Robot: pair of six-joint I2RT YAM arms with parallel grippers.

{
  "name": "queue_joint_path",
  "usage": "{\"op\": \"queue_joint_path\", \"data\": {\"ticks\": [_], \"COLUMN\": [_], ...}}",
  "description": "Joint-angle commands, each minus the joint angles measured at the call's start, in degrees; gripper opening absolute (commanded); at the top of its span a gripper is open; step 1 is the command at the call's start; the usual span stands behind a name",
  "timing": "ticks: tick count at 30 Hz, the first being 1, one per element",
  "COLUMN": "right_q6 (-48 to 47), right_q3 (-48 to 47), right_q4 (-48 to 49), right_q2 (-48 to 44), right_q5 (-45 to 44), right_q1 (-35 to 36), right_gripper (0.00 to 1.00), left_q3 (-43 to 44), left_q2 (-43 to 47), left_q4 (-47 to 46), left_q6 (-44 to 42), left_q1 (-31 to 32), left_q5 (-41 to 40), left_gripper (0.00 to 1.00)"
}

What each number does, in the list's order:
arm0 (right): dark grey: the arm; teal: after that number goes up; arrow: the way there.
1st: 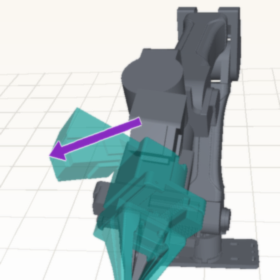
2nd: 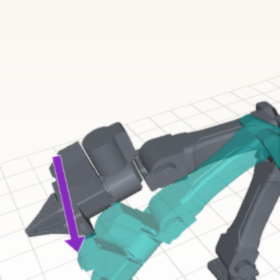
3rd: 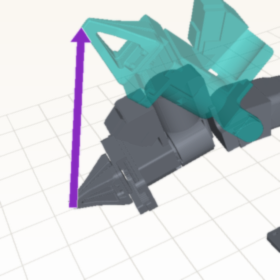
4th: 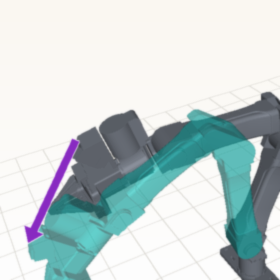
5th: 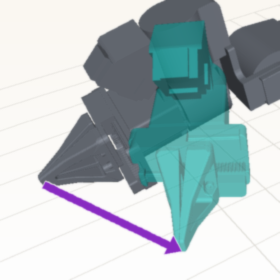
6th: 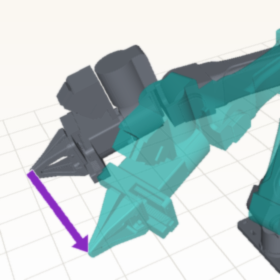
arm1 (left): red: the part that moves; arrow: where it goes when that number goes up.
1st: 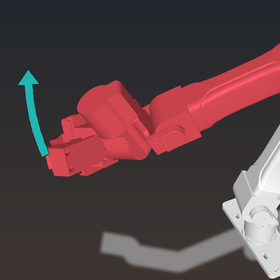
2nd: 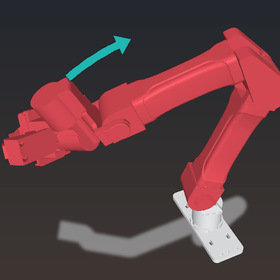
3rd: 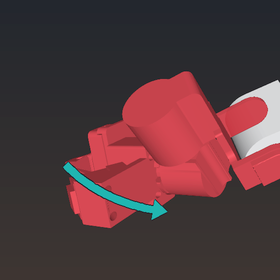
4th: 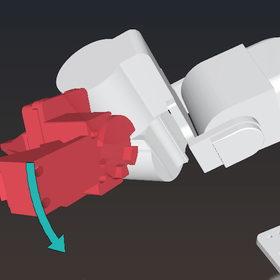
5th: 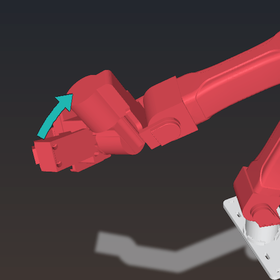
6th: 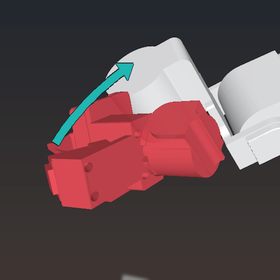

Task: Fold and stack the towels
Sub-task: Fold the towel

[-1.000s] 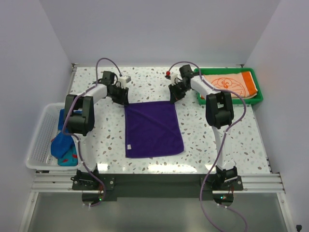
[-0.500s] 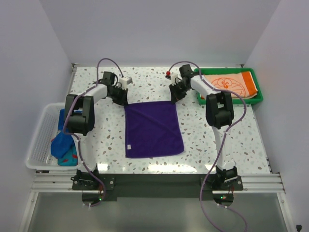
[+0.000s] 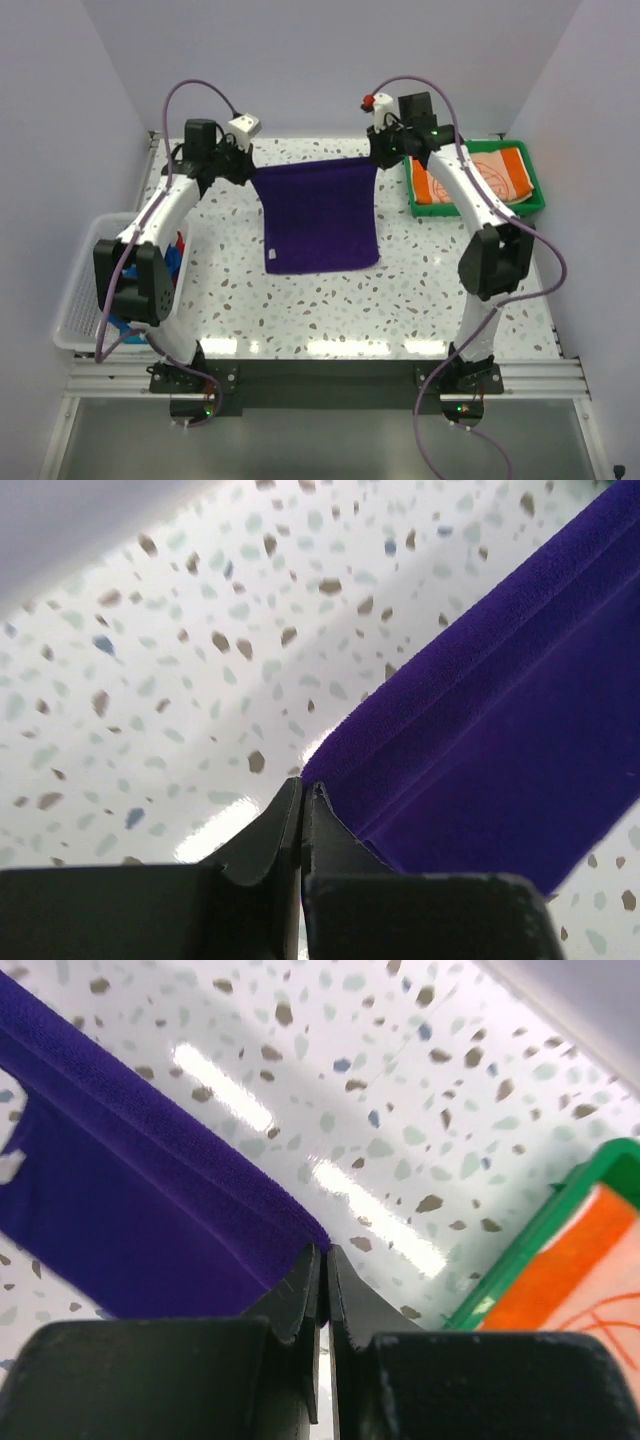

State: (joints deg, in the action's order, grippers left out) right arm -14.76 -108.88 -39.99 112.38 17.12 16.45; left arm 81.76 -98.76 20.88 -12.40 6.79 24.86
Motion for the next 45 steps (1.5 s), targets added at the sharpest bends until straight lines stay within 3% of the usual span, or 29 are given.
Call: {"op": "queue_joint_path", "data": {"ticks": [1, 7, 16, 20, 24, 27, 33, 39, 42, 45], "right_q6": [-0.79, -1.93, -3.43, -2.73, -1.85, -0.01, 0.79, -1.22, -3.59, -5.79], "right_q3": [1.30, 6.57, 22.63, 27.14, 29.86, 32.15, 28.73, 20.39, 15.12, 10.54], "right_q4": [3.68, 5.45, 4.92, 4.74, 5.09, 7.81, 10.53, 15.46, 14.42, 10.99], "right_q2": [-8.74, -21.12, -39.24, -47.84, -50.06, -48.58, -32.77, -13.96, -6.22, -1.90], "right_q5": [-4.91, -4.30, 4.48, 7.31, 6.96, 4.94, 0.46, -1.48, -1.13, -1.30], "right_q1": [-0.54, -0.54, -0.45, -0.45, -0.45, -0.45, -0.54, -0.71, -0.71, -0.71], "right_gripper": [0.00, 0.00, 0.00, 0.00, 0.00, 0.00, 0.00, 0.00, 0.00, 0.00], "left_q3": [-1.33, -5.37, -17.23, -17.95, -18.12, -19.35, -18.83, -8.74, -1.01, 0.77], "left_q2": [8.73, 21.39, 40.63, 46.55, 48.14, 45.07, 28.30, 4.15, -3.16, -6.00], "left_q4": [-7.34, -11.30, -12.97, -10.43, -8.50, -8.67, -13.31, -16.41, -15.44, -14.91], "left_q6": [0.62, 0.80, 3.00, 3.87, 5.90, 7.65, 10.12, 10.73, 10.38, 9.51], "left_q1": [-0.20, 0.77, 1.39, 1.48, 1.48, 1.48, 1.39, 1.30, 1.30, 1.30], "left_q5": [-2.63, -4.03, -5.52, -4.92, -3.33, -2.63, -5.87, -7.64, -4.83, -4.38], "left_gripper": [0.00, 0.00, 0.00, 0.00, 0.00, 0.00, 0.00, 0.00, 0.00, 0.00]}}
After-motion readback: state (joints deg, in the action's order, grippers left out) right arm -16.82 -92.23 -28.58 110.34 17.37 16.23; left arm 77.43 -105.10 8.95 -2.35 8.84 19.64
